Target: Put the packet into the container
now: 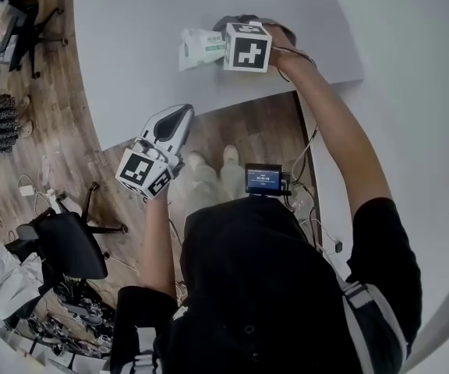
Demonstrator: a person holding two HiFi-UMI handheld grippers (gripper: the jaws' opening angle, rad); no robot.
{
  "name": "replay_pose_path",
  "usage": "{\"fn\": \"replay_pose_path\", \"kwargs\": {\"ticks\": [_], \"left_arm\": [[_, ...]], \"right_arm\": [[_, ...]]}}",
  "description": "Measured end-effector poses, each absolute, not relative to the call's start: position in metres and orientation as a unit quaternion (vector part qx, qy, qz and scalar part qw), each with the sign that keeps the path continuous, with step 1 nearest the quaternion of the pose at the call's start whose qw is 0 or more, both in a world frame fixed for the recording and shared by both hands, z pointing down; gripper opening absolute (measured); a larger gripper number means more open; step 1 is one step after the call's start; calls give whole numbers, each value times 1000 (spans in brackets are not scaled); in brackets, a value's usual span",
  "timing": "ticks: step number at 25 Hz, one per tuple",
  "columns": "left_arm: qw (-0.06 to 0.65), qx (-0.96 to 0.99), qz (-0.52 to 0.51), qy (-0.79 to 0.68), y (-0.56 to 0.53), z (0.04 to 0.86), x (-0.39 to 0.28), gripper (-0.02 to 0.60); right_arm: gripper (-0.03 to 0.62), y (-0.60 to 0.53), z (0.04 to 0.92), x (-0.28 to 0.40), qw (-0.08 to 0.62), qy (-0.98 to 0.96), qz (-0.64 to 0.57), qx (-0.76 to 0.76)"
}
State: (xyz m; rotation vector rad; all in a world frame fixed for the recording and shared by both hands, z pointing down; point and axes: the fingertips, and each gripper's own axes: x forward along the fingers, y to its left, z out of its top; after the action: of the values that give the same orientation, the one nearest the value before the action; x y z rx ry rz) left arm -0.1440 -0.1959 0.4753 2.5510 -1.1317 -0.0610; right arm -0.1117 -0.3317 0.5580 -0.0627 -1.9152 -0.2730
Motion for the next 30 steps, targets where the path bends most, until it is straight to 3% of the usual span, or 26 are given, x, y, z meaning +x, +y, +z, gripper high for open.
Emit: {"fn": "replay_pose_path", "kwargs": {"ticks": [14,30], "left_arm": [[179,908,-1,-380,-219,478,-81,8],[196,897,18,-397,-226,487,-85,8]], "right_arm": [[322,-364,572,-12,596,-794,-115,-42],[322,-368,613,-6,592,-786,-136,-119]]}}
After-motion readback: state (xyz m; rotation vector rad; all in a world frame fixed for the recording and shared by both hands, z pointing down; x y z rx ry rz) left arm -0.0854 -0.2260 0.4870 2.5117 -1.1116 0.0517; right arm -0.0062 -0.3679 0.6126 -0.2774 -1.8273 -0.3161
